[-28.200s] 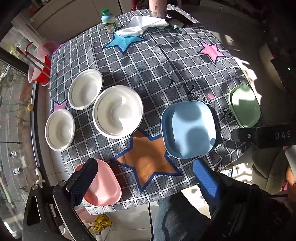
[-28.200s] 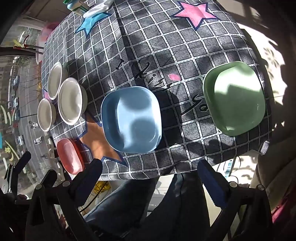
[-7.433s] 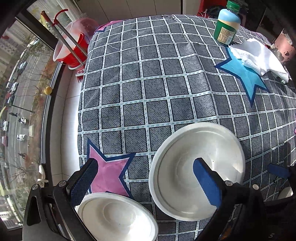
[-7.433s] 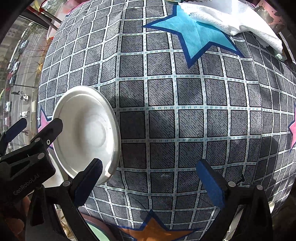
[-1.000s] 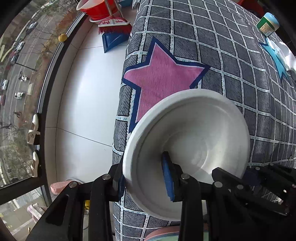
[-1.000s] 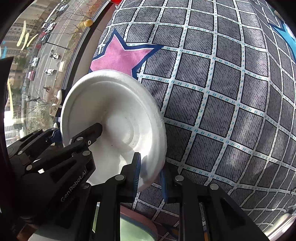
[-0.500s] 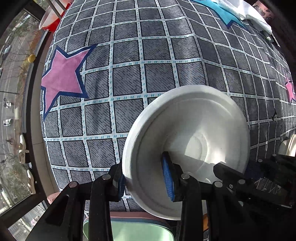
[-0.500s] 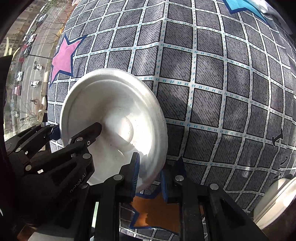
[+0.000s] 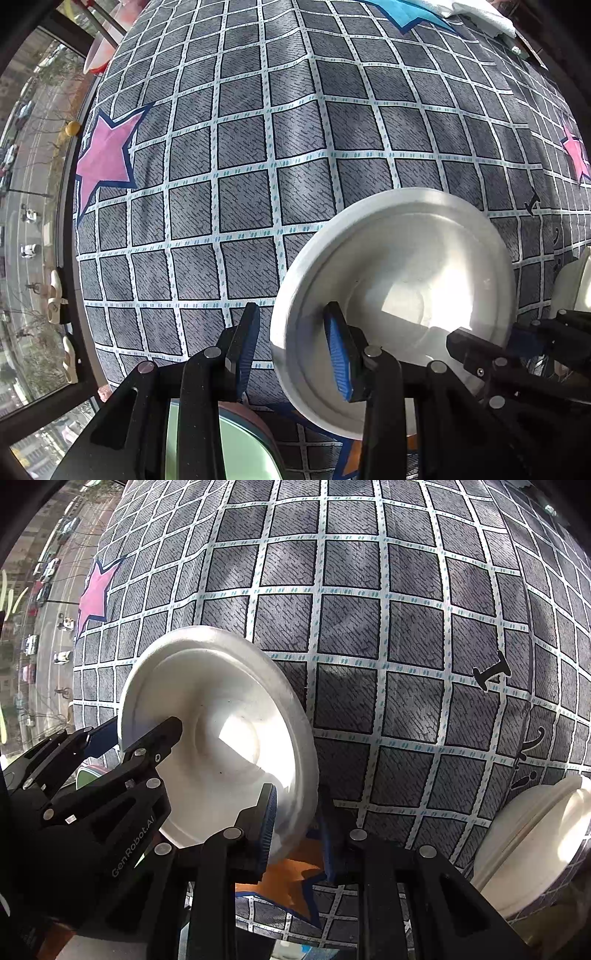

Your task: Organize plates and bowls

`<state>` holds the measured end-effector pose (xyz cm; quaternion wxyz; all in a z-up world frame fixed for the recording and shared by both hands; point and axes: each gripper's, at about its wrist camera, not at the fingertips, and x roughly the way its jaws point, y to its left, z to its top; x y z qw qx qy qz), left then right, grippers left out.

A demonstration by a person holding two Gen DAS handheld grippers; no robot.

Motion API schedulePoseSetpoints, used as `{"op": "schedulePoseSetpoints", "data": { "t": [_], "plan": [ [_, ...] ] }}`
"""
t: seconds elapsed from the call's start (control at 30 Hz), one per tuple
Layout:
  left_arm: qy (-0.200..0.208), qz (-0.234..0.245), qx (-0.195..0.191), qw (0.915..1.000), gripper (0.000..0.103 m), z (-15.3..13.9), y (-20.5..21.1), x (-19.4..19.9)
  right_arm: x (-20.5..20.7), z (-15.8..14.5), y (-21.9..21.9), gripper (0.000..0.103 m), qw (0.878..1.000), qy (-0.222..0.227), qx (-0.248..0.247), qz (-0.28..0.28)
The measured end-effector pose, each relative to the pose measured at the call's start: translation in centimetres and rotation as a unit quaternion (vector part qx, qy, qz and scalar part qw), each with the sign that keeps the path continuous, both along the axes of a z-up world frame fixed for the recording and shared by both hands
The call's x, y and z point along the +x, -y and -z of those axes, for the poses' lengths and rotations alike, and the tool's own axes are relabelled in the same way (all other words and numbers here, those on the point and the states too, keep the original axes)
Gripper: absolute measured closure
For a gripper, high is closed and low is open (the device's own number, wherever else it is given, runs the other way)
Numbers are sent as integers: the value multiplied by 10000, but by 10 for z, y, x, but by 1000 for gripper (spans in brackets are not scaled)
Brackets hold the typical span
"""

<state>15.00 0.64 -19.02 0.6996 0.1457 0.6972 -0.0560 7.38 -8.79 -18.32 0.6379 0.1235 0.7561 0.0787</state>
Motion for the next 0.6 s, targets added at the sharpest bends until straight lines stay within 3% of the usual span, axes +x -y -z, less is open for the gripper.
{"op": "schedulePoseSetpoints", "data": {
  "t": [0.13, 0.37, 0.6],
  "plan": [
    [-59, -10, 60, 10000, 62, 5, 34, -16, 4, 1, 7, 81, 9999, -3, 146, 10],
    [-157, -61, 82, 9998, 62, 5, 60, -34, -14, 8, 53, 81, 9993, -181, 330, 55],
    [-373, -349, -112, 9986, 65, 4, 78, -68, -34, 9, 79, 81, 9987, -342, 299, -247]
  ]
}}
